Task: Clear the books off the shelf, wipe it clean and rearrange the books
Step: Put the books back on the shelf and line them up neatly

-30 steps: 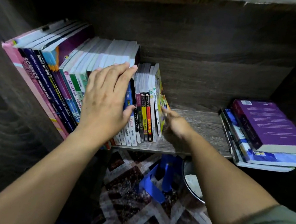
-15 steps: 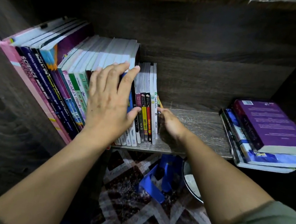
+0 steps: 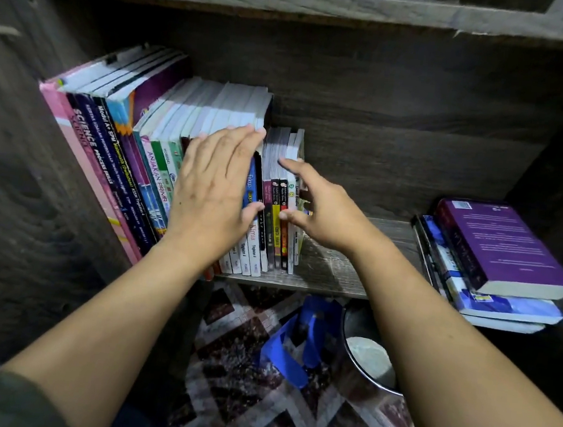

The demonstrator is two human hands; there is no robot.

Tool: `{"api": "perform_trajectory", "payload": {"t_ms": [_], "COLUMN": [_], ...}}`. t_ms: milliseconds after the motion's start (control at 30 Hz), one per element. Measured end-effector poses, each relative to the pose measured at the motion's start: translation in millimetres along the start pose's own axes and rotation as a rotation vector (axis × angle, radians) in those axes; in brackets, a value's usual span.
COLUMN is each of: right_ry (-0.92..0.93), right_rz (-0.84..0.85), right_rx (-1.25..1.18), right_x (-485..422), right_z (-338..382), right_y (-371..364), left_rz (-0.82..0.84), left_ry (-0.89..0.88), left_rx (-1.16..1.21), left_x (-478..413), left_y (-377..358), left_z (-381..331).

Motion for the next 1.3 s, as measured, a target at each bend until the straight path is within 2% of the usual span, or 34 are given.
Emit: {"api": "perform_trajectory", "payload": {"t_ms": [133, 267, 433, 633, 733, 833, 1100, 1300], "right_ry": [-0.02, -0.019, -0.027, -0.292, -0.462, -0.555, -0.625, -0.743], "right_rz": [-0.079, -0.083, 0.003, 0.106, 0.135, 0.102, -0.007, -0.062], "right_rx": [-0.094, -0.064, 0.316, 0.626, 0.654, 0.704, 0.896, 0.912], "right_x": [-0.5, 2.6, 15.4, 71.5, 110.1, 145.2, 169.5, 176.0], "right_z": [-1.4, 1.7, 17.3, 22.2, 3.6, -29.8, -118.4, -139.7], "right_y": [-3.0, -3.0, 8.6, 43.3, 55.4, 66.0, 86.0, 86.9], "left_rz": [-0.003, -0.016, -0.024, 0.028, 0.049, 0.068, 0.098, 0.074], "left_ry": [0.012, 0.026, 0.069, 0.106, 0.116, 0.129, 0.192, 0.235], "left_rx": [0.004, -0.005, -0.072, -0.165, -0.167, -0.158, -0.144, -0.143], "left_x": [0.4, 0.1, -2.7, -5.3, -5.0, -4.9, -6.9, -9.4], "left_y": [-0.5, -1.4, -2.2, -0.8, 0.5, -0.2, -7.1, -14.8], "left_z": [-0.6, -4.0, -12.9, -26.6, -33.5, -37.0, -42.3, -46.7]}}
Point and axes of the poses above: each hand's wrist, its own x-axis away from the middle knuckle, its own y-axis out of the back of the hand, z = x × y, the point moved 2 cm from there along -x, towards the middle knuckle, and after that the axes turned 6 degrees about -x, right-handed, at the moved point
